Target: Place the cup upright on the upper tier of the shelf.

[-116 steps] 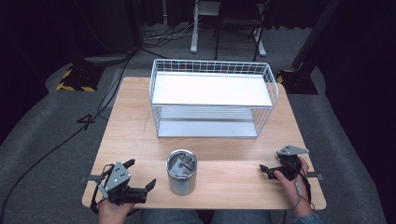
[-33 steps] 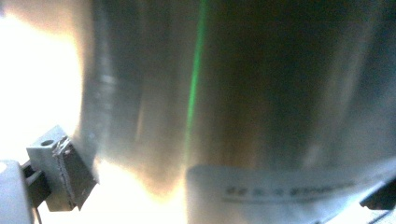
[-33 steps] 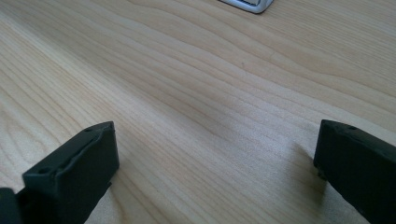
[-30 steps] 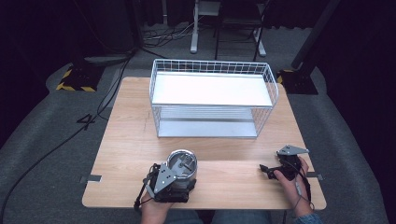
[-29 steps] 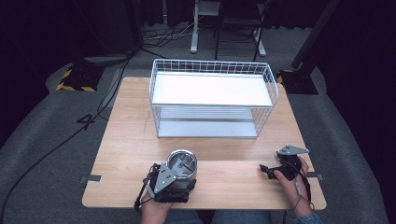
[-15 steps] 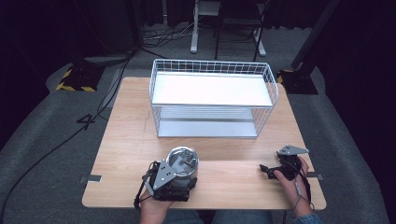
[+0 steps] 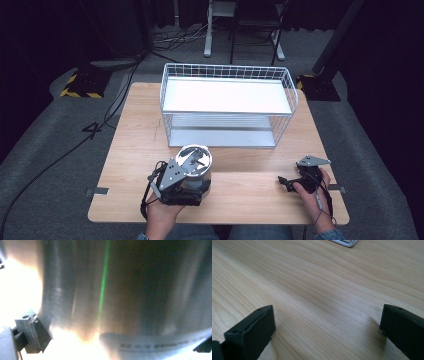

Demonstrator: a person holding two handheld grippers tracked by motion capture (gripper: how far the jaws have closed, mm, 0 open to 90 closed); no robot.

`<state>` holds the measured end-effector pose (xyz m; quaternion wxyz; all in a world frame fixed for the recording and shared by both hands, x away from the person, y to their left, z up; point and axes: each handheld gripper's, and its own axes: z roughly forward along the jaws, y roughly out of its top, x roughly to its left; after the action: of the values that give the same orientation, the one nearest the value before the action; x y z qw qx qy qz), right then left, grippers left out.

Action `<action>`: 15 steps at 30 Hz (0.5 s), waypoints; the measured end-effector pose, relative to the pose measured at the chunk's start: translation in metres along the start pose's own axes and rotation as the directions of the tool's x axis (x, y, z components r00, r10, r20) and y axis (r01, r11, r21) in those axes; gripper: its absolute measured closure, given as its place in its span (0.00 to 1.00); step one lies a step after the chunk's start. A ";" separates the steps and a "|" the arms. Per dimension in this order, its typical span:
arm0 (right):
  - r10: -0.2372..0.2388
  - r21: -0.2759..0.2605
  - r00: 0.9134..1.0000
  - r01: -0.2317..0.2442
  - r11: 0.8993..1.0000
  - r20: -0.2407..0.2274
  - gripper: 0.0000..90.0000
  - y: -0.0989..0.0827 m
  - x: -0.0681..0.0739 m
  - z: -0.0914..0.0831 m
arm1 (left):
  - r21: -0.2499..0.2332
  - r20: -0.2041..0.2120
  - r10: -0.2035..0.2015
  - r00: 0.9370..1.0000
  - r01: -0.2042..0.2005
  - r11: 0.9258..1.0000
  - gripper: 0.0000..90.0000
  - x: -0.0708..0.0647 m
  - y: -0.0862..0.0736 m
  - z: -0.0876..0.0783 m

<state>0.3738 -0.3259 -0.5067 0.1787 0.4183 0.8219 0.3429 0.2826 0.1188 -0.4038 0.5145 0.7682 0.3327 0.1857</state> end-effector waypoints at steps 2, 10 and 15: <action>0.000 0.000 1.000 0.000 1.000 0.000 0.00 0.000 0.000 0.000 | -0.001 0.000 0.000 1.000 0.000 1.000 0.04 0.000 0.002 0.000; 0.000 0.000 1.000 0.000 1.000 0.001 0.00 0.000 0.000 0.000 | 0.004 0.000 0.027 1.000 -0.027 1.000 0.04 0.006 0.034 0.001; 0.000 0.000 1.000 0.000 1.000 0.000 0.00 0.000 0.000 0.000 | -0.003 0.009 0.029 1.000 -0.029 1.000 0.04 0.011 0.048 0.001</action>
<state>0.3738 -0.3258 -0.5068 0.1790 0.4183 0.8218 0.3429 0.3062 0.1139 -0.3614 0.5142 0.7732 0.3189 0.1900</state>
